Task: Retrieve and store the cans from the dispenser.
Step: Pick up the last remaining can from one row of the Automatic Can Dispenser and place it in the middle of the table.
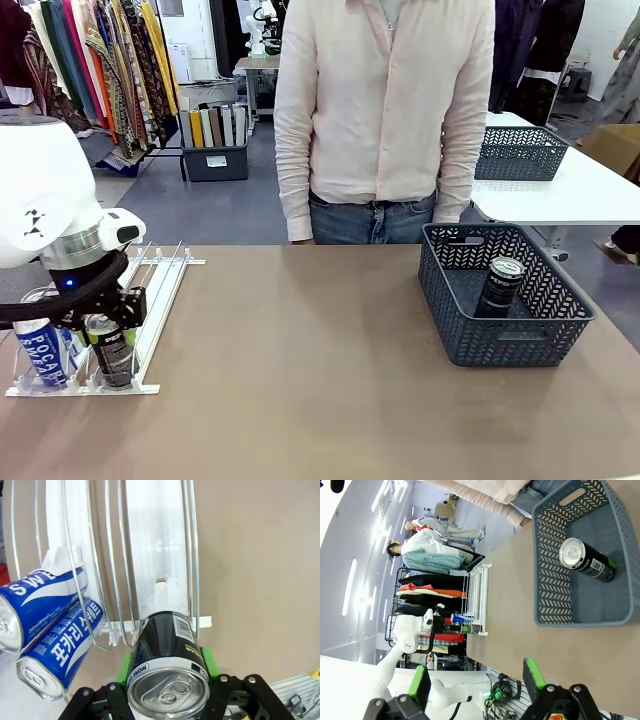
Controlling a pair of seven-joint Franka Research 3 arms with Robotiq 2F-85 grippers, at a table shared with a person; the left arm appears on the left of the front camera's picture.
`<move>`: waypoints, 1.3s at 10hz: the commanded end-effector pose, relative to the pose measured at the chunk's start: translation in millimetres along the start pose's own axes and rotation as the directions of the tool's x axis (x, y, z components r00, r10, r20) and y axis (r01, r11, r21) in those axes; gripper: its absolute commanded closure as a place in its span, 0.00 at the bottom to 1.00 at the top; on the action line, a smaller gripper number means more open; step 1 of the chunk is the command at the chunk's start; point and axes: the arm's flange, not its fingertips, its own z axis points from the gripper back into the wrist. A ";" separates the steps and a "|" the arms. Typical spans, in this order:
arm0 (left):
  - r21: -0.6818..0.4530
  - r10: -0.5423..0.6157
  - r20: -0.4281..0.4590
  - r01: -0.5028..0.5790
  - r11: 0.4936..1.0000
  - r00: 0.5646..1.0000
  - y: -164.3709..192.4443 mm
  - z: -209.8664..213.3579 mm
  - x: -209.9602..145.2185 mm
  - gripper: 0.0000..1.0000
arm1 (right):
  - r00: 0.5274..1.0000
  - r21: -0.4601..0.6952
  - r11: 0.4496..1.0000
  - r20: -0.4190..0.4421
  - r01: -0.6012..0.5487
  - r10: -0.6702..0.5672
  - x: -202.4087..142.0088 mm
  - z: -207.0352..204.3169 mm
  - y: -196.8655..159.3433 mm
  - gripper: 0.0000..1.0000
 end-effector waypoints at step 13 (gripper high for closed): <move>-0.158 0.049 0.115 -0.030 0.987 0.992 81.8 175.4 8.5 1.00 | 1.000 0.028 0.999 0.016 -0.026 0.025 3.0 -1.5 0.4 0.00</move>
